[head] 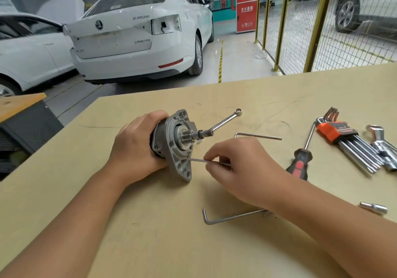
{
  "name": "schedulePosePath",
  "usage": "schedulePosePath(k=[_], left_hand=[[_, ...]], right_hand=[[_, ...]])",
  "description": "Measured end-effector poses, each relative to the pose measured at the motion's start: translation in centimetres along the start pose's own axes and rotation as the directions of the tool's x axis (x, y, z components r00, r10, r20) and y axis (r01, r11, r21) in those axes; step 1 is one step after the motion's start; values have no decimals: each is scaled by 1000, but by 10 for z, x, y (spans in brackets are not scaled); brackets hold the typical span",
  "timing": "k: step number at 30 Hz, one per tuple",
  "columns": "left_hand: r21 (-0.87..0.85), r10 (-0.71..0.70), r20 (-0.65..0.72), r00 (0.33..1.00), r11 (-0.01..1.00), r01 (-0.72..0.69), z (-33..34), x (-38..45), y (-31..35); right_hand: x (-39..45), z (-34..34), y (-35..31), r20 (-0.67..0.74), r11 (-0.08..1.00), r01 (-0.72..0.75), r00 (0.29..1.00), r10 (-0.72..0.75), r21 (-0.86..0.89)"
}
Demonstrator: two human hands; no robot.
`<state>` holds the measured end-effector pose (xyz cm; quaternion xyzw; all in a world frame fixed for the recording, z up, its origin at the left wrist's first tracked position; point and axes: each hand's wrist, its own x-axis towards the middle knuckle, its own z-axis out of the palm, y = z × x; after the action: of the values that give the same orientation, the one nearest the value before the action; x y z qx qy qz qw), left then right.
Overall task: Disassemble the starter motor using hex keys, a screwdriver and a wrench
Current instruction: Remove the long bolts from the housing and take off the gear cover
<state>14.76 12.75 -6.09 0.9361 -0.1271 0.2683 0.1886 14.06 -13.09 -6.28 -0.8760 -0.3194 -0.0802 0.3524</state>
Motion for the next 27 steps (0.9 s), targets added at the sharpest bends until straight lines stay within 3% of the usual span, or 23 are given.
schedulePosePath(k=[9, 16, 20, 27], left_hand=[[-35, 110, -25, 994, 993, -111, 4, -1, 6], [-159, 165, -59, 985, 972, -172, 4, 0, 7], [-177, 199, -74, 977, 962, -209, 2, 1, 7], [-241, 179, -85, 980, 951, -195, -1, 3, 10]], right_hand=[[-2, -1, -6, 103, 996, 15, 995, -6, -90], [-2, -11, -3, 12, 1000, 9, 1000, -9, -13], [-2, -17, -4, 30, 997, 71, 997, -70, -8], [-1, -23, -1, -56, 985, 171, 984, -171, -18]])
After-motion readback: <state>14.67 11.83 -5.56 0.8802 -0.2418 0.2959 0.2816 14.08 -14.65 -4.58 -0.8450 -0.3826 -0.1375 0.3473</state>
